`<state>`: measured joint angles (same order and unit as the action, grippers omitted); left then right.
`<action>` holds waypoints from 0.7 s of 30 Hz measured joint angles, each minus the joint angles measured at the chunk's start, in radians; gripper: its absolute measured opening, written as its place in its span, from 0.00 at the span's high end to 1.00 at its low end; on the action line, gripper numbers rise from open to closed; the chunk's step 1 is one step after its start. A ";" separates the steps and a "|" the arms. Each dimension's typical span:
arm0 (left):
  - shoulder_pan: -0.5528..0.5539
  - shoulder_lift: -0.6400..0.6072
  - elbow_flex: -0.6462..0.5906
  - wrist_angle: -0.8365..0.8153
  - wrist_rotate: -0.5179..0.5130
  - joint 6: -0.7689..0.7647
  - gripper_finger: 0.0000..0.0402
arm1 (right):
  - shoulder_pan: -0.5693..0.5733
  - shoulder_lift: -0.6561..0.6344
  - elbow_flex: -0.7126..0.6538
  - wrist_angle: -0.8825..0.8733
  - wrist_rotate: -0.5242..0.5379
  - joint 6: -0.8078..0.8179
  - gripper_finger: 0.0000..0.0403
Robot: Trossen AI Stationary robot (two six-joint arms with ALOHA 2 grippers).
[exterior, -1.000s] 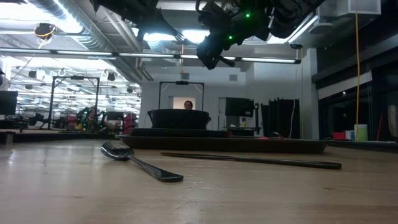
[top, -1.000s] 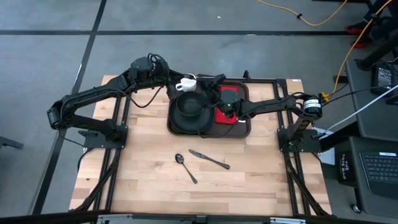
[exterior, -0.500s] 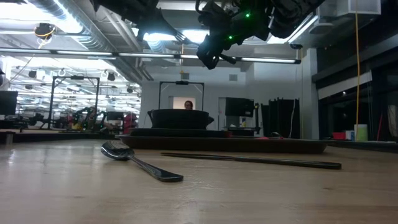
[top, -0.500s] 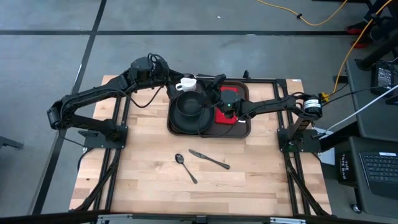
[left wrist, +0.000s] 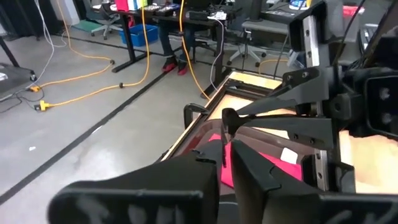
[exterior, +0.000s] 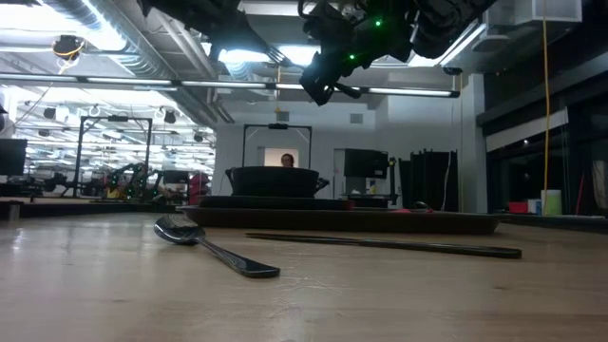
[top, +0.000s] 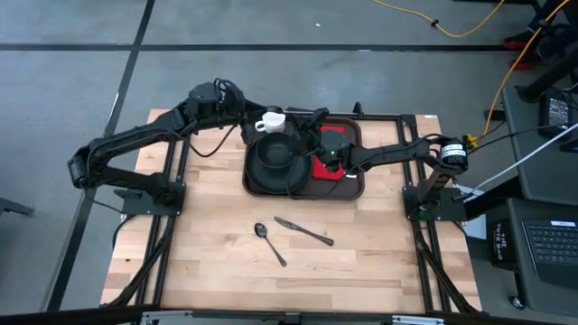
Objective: Set up tray
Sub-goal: Put the black fork on the red table napkin
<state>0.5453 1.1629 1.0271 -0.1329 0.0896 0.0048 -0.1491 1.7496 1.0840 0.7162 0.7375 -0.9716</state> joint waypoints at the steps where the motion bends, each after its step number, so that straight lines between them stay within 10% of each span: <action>1: 0.000 -0.006 0.000 0.001 0.001 0.009 0.91 | 0.003 0.000 0.000 0.000 0.006 0.001 0.96; 15: 0.000 -0.118 -0.012 -0.055 0.009 0.303 0.77 | 0.012 0.000 0.000 -0.010 0.153 0.063 0.95; 21: 0.032 -0.170 -0.195 0.222 0.080 0.358 0.78 | 0.024 0.000 0.000 -0.141 0.172 0.225 0.95</action>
<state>0.5770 0.9932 0.8326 0.0895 0.1700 0.3626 -0.1251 1.7493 1.0840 0.5755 0.9092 -0.7470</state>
